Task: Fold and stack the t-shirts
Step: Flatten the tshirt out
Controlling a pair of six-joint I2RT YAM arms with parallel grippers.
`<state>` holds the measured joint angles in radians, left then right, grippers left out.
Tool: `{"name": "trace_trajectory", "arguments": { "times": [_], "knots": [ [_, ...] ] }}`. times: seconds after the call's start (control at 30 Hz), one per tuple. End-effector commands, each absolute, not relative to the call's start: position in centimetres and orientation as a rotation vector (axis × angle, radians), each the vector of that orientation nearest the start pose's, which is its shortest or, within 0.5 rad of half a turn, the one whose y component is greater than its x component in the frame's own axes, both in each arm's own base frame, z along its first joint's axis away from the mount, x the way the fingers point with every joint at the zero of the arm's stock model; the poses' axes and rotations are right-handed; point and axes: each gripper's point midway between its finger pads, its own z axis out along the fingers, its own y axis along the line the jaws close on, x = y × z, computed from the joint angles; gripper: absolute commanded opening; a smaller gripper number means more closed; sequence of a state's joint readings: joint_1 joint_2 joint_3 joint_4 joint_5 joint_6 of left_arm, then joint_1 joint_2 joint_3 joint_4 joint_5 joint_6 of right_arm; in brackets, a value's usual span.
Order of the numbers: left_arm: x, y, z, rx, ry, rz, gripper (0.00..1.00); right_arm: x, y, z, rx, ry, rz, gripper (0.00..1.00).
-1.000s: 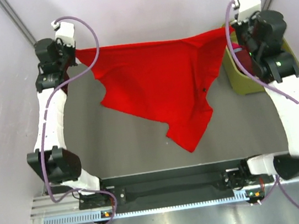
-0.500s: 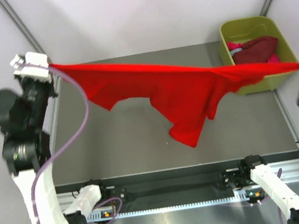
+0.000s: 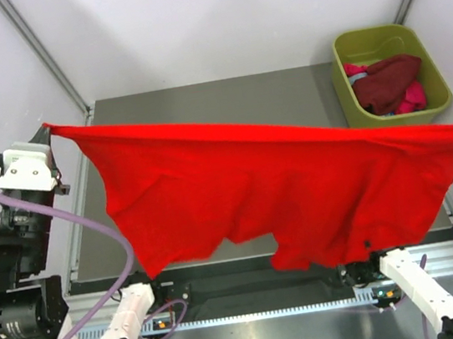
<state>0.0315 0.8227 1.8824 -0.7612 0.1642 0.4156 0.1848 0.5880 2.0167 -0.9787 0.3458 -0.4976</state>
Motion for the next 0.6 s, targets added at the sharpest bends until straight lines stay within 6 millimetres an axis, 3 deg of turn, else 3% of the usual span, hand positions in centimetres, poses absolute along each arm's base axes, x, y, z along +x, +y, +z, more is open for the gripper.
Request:
{"name": "trace_trajectory", "arguments": {
  "times": [0.0, 0.07, 0.1, 0.13, 0.17, 0.2, 0.23, 0.27, 0.33, 0.37, 0.4, 0.43, 0.47, 0.5, 0.53, 0.57],
  "knots": [
    [20.1, 2.6, 58.0, 0.286, 1.294, 0.433, 0.0, 4.6, -10.7, 58.9, 0.041, 1.203, -0.65, 0.0],
    [22.4, 2.8, 56.3, 0.309, 1.342, 0.441, 0.0, 6.9, -10.0, 59.1, 0.005, 1.193, -0.64, 0.0],
    [24.4, 2.9, 53.8, 0.329, 1.41, 0.437, 0.0, 9.9, -9.2, 57.2, -0.063, 1.253, -0.662, 0.0],
    [25.6, 2.9, 52.1, 0.356, 1.457, 0.437, 0.0, 11.5, -8.6, 56.2, -0.107, 1.28, -0.666, 0.0],
    [28.2, 2.9, 48.4, 0.414, 1.548, 0.434, 0.0, 13.2, -7.6, 55.4, -0.159, 1.288, -0.645, 0.0],
    [29.4, 3.0, 46.5, 0.437, 1.589, 0.432, 0.0, 16.4, -6.2, 52.0, -0.247, 1.37, -0.653, 0.0],
    [30.6, 3.1, 44.6, 0.462, 1.626, 0.437, 0.0, 18.0, -5.1, 50.2, -0.304, 1.403, -0.639, 0.0],
    [32.7, 3.2, 40.5, 0.523, 1.693, 0.444, 0.0, 20.8, -3.3, 46.6, -0.399, 1.465, -0.607, 0.0],
    [35.1, 3.4, 35.7, 0.585, 1.781, 0.445, 0.0, 23.9, -1.5, 42.3, -0.484, 1.547, -0.571, 0.0],
    [35.9, 3.4, 31.8, 0.644, 1.849, 0.437, 0.0, 25.4, 0.0, 40.2, -0.551, 1.576, -0.523, 0.0],
    [36.9, 3.1, 30.2, 0.673, 1.861, 0.411, 0.0, 27.1, 1.1, 36.0, -0.623, 1.657, -0.5, 0.0],
    [38.3, 2.9, 26.6, 0.716, 1.943, 0.373, 0.0, 28.9, 2.2, 32.8, -0.691, 1.732, -0.476, 0.0],
    [38.9, 2.6, 24.2, 0.747, 1.988, 0.338, 0.0, 30.4, 3.2, 31.1, -0.718, 1.747, -0.436, 0.0],
    [39.8, 2.4, 22.6, 0.761, 2.021, 0.314, 0.0, 31.5, 3.8, 27.9, -0.771, 1.808, -0.418, 0.0],
    [41.2, 2.5, 18.4, 0.793, 2.123, 0.274, 0.0, 33.4, 4.6, 24.2, -0.837, 1.89, -0.402, 0.0],
    [42.6, 2.6, 17.7, 0.785, 2.147, 0.266, 0.0, 35.2, 5.2, 23.5, -0.85, 1.885, -0.398, 0.0]
  ]
}}
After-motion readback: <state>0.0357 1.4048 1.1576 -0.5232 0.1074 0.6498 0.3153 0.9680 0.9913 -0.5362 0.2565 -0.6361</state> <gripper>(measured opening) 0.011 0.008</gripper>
